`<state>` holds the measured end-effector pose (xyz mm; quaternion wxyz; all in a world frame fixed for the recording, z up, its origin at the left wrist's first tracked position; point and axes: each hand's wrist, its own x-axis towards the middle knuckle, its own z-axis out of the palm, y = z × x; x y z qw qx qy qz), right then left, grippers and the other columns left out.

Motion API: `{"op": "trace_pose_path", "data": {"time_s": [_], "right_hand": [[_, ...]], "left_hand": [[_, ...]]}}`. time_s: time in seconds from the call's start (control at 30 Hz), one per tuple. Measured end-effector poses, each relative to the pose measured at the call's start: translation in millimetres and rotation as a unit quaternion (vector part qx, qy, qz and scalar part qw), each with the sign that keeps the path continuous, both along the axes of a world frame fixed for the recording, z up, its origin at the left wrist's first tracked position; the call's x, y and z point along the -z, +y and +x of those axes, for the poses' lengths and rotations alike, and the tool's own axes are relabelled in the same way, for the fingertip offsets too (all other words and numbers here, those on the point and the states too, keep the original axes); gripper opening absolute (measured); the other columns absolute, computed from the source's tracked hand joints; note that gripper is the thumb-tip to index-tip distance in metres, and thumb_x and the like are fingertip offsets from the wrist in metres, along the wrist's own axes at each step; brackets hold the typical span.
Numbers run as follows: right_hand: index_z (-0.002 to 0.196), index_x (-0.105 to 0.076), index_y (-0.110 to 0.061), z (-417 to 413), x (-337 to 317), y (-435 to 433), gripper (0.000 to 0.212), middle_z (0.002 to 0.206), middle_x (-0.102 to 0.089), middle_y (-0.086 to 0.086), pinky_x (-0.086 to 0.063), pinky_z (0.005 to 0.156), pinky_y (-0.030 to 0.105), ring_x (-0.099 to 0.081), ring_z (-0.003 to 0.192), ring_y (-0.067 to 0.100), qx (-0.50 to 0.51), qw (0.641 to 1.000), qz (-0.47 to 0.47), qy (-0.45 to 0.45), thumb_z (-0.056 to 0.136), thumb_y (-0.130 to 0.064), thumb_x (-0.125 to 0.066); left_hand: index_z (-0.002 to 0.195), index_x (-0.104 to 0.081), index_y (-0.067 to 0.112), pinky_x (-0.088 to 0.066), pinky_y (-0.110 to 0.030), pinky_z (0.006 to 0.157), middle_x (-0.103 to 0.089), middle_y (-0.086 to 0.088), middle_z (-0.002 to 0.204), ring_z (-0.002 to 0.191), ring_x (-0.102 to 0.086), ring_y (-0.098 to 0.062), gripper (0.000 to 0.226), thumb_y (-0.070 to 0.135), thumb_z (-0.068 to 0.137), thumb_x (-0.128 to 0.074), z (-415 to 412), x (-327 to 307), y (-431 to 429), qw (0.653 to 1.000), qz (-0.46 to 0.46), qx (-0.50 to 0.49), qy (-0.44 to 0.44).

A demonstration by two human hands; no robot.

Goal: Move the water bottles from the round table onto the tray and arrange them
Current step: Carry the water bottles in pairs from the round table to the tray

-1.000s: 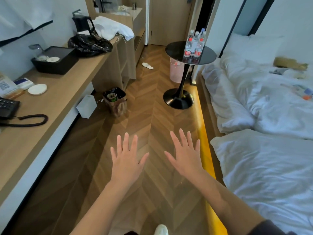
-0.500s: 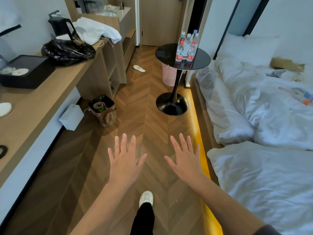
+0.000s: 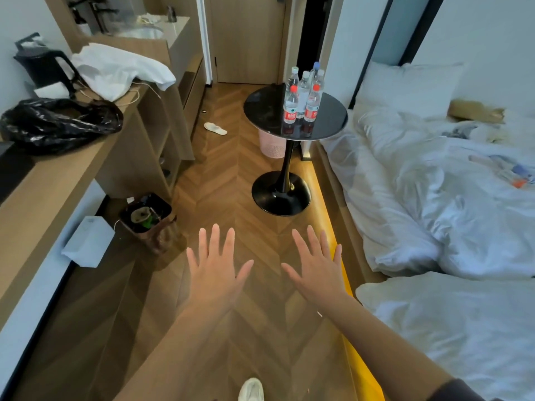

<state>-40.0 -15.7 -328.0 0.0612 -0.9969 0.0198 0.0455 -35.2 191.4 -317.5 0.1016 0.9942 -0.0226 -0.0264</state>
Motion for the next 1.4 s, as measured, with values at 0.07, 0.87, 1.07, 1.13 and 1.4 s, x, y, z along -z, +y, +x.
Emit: {"op": "trace_pose_path", "data": {"time_s": [0.07, 0.87, 1.07, 1.13, 1.4], "right_hand": [[0.155, -0.001, -0.038, 19, 1, -6, 0.076, 0.166, 0.005, 0.001, 0.004, 0.118, 0.059, 0.011, 0.151, 0.03, 0.004, 1.0, 0.006, -0.002, 0.092, -0.07, -0.028], [0.154, -0.007, -0.04, 350, 5, -154, 0.073, 0.165, -0.007, 0.0, 0.004, 0.115, 0.057, 0.001, 0.152, 0.03, -0.053, 0.997, -0.006, -0.062, 0.092, -0.069, -0.032], [0.155, -0.006, -0.038, 401, -3, -175, 0.071, 0.166, -0.003, 0.001, 0.002, 0.118, 0.058, 0.004, 0.152, 0.029, -0.045, 0.997, 0.017, -0.056, 0.095, -0.065, -0.032], [0.155, -0.006, -0.038, 422, -2, -181, 0.07, 0.166, -0.003, 0.0, 0.001, 0.117, 0.058, 0.004, 0.152, 0.029, -0.039, 0.998, 0.02, -0.055, 0.095, -0.065, -0.032], [0.155, -0.001, -0.038, 535, 9, -195, 0.074, 0.166, 0.0, 0.001, -0.004, 0.119, 0.058, 0.005, 0.152, 0.03, -0.018, 0.999, 0.01, -0.05, 0.094, -0.067, -0.03]], "left_hand": [[0.153, 0.002, 0.028, 0.001, -0.052, 0.116, 0.01, -0.003, 0.161, 0.146, 0.017, -0.026, 0.075, 0.065, 0.093, -0.022, 21, 0, -5, 1.0, -0.003, 0.005, 0.007], [0.153, -0.003, 0.027, -0.003, -0.054, 0.115, 0.005, -0.004, 0.161, 0.147, 0.013, -0.027, 0.074, 0.065, 0.093, -0.024, 308, -1, -153, 0.997, -0.017, -0.066, -0.022], [0.153, -0.005, 0.026, -0.003, -0.054, 0.115, 0.005, -0.004, 0.161, 0.147, 0.013, -0.027, 0.075, 0.065, 0.093, -0.025, 377, -1, -174, 0.997, -0.023, -0.056, -0.037], [0.153, -0.005, 0.026, -0.003, -0.054, 0.115, 0.004, -0.004, 0.161, 0.147, 0.013, -0.027, 0.075, 0.065, 0.092, -0.025, 401, 2, -178, 0.998, -0.024, -0.051, -0.039], [0.153, -0.005, 0.025, -0.004, -0.055, 0.115, 0.005, -0.004, 0.161, 0.147, 0.013, -0.027, 0.074, 0.064, 0.093, -0.025, 524, 13, -187, 0.998, -0.033, -0.027, -0.039]]}}
